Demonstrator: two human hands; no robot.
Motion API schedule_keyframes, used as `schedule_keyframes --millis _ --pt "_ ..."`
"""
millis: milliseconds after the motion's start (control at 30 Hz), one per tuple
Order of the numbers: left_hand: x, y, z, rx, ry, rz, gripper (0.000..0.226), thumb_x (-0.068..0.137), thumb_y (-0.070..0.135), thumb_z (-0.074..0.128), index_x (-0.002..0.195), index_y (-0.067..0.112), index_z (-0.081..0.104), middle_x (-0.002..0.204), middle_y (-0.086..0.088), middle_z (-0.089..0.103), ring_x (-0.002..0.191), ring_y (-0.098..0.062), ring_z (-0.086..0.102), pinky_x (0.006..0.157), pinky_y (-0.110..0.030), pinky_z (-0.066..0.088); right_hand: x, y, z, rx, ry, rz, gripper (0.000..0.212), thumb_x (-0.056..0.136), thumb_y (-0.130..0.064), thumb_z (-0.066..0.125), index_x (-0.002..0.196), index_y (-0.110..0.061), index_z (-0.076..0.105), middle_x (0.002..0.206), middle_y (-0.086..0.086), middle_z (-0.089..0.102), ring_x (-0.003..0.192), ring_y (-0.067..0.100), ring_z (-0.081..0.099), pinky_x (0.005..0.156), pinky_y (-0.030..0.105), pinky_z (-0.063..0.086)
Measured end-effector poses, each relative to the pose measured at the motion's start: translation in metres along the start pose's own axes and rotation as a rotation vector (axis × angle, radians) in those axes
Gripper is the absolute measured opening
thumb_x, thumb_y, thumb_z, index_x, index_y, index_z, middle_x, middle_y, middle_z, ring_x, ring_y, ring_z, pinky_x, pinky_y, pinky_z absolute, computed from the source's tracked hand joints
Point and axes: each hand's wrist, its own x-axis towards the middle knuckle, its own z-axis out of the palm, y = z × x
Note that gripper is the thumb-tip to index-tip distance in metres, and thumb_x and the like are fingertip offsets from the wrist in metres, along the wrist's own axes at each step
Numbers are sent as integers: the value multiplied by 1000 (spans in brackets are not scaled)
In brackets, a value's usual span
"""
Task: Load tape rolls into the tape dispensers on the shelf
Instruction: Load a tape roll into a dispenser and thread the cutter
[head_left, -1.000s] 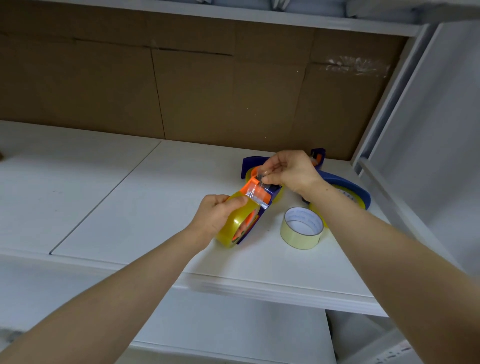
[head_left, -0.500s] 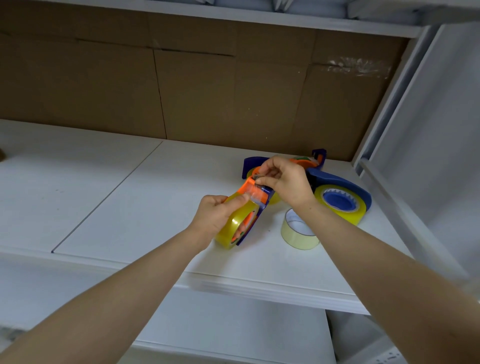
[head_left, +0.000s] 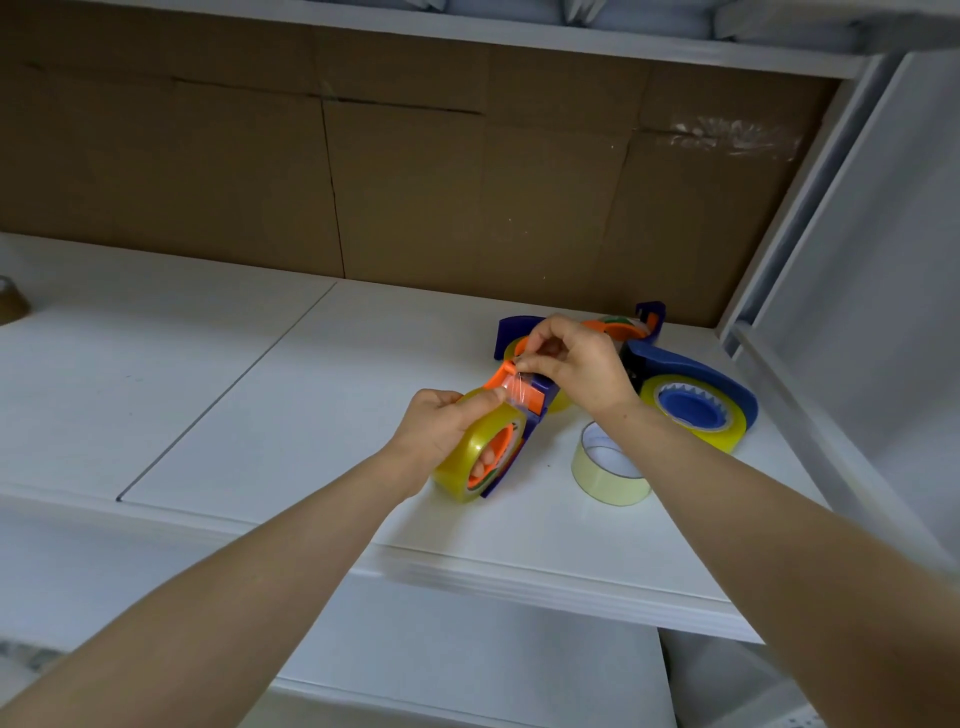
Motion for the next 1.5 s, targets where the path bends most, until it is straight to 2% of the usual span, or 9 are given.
schedule_keyframes --millis 233,400,533,633,833,967,1100,1267,1500 --pt "0 2 0 24 -1 15 31 82 37 66 69 10 62 43 -1 63 35 -10 56 42 -17 48 2 11 -4 28 -3 51 17 77 -9 74 88 -6 62 86 6 68 86 23 65 82 37 55" --pt "2 -1 2 -7 56 18 33 82 37 67 63 11 59 40 0 61 33 -9 55 40 -16 48 3 11 -13 138 -70 173 38 78 -5 73 113 -12 63 82 -1 65 82 18 63 75 24 53" --pt "6 -2 3 13 96 7 34 78 46 67 74 12 63 61 -6 67 54 -16 63 58 -25 54 4 9 -27 227 -78 347 17 75 -2 74 91 -8 73 77 0 68 65 11 63 55 17 52" --pt "6 -1 3 23 87 12 33 79 46 66 72 13 63 47 1 65 41 -9 61 45 -16 50 0 11 -35 253 -44 469 15 74 -2 75 71 -16 71 73 -1 68 53 8 58 48 15 49" --pt "5 1 6 105 48 20 37 80 47 65 75 11 66 47 1 65 40 -7 60 44 -15 49 2 3 -43 361 -171 680 8 80 -2 69 84 -9 67 90 7 66 81 15 66 62 20 59" --pt "3 2 7 130 44 33 36 80 45 66 79 10 66 57 -2 67 49 -11 63 49 -19 52 -1 2 -34 199 -95 517 8 86 -12 65 78 -9 63 76 6 62 60 13 56 54 22 50" --pt "-2 -1 8 71 20 42 39 81 43 66 76 5 65 45 -3 64 36 -12 57 43 -20 51 -6 10 -15 174 48 505 13 91 -16 59 87 -4 61 71 7 55 51 15 46 52 25 41" --pt "-3 -2 8 96 21 79 45 79 45 67 83 0 66 67 -14 69 48 -19 61 53 -25 51 -6 7 -4 39 102 402 16 93 -19 56 99 -5 59 90 7 58 81 17 54 76 31 47" --pt "-11 -1 12 125 -59 90 38 83 40 65 79 2 63 74 -20 67 49 -23 58 43 -21 48 -11 0 -6 -146 167 271 23 94 -31 51 105 -12 58 99 10 67 92 25 63 80 40 54"
